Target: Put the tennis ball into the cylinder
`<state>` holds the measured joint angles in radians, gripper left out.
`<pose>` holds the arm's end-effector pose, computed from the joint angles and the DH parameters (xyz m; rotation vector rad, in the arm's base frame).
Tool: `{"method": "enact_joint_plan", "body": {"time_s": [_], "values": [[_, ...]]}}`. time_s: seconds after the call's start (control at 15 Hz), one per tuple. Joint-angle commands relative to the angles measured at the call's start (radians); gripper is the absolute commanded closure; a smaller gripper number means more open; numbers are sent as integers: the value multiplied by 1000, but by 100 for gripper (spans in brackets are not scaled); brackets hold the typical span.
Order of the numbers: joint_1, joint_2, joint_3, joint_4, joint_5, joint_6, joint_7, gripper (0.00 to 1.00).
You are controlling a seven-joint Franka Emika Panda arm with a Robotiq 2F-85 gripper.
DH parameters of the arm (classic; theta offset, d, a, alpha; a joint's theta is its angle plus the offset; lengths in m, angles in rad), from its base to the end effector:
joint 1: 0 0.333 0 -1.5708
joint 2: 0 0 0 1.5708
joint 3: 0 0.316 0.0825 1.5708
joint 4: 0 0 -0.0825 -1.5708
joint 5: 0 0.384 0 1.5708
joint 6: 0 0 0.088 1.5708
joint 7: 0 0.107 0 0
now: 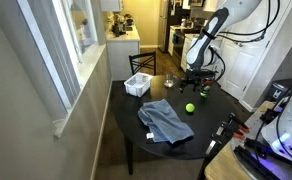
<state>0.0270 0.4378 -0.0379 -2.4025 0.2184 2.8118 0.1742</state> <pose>0.4852 -0.0173 0.1325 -3.0335 0.5982 0.0473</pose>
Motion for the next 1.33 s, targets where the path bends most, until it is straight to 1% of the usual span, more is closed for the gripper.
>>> {"method": "enact_joint_plan", "body": {"time_s": [0.0, 0.13, 0.2, 0.27, 0.67, 0.8, 0.87, 0.93, 1.0, 1.13, 1.27], "values": [[-5, 64, -30, 19, -58, 22, -5, 0], [10, 90, -63, 29, -96, 22, 9, 0], [1, 84, -58, 36, -103, -28, -2, 0], [-6, 80, -44, 30, -87, -4, 8, 0], [-5, 90, -50, 38, -98, -10, 8, 0], [-6, 120, -43, 45, -70, 77, 36, 0], [19, 168, -67, 70, -65, 141, 90, 0], [32, 205, -81, 91, -59, 180, 124, 0], [61, 259, -113, 117, -58, 239, 170, 0], [105, 347, -164, 172, -40, 272, 228, 0], [154, 432, -214, 229, -11, 276, 280, 0]]}}
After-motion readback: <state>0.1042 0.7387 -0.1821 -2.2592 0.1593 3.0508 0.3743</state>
